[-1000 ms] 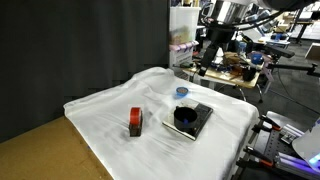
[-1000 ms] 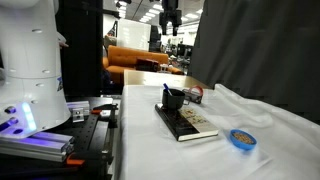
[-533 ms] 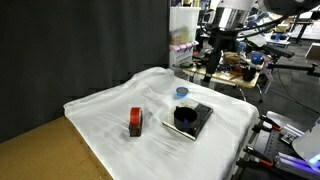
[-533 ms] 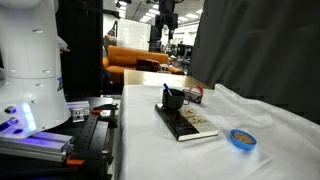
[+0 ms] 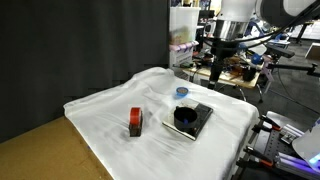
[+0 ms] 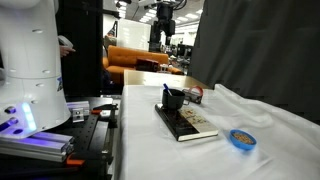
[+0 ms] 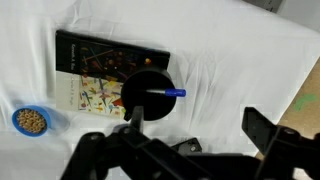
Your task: Remove the blue marker from the black mug and put it on the left side of the table
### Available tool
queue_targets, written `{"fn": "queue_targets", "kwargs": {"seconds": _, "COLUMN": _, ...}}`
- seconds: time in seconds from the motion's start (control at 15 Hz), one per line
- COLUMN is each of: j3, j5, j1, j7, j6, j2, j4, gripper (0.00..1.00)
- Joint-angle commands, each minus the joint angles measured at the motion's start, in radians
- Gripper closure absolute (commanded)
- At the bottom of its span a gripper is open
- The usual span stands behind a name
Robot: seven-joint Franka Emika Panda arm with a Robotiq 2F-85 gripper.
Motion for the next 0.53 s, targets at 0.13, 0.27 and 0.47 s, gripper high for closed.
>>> {"fn": "queue_targets", "kwargs": {"seconds": 0.13, "j3": 0.011, "j5": 0.009, "j1": -0.009, "j7": -0.003, "j6": 0.003, "j2": 0.0, "j4": 0.002, "gripper": 0.0}}
{"fn": "queue_targets", "kwargs": {"seconds": 0.27, "j3": 0.011, "j5": 0.009, "j1": -0.009, "j7": -0.003, "j6": 0.002, "j2": 0.0, "j4": 0.002, "gripper": 0.0}}
{"fn": "queue_targets", "kwargs": {"seconds": 0.47, "j3": 0.011, "j5": 0.009, "j1": -0.009, "j7": -0.003, "j6": 0.002, "j2": 0.0, "j4": 0.002, "gripper": 0.0}}
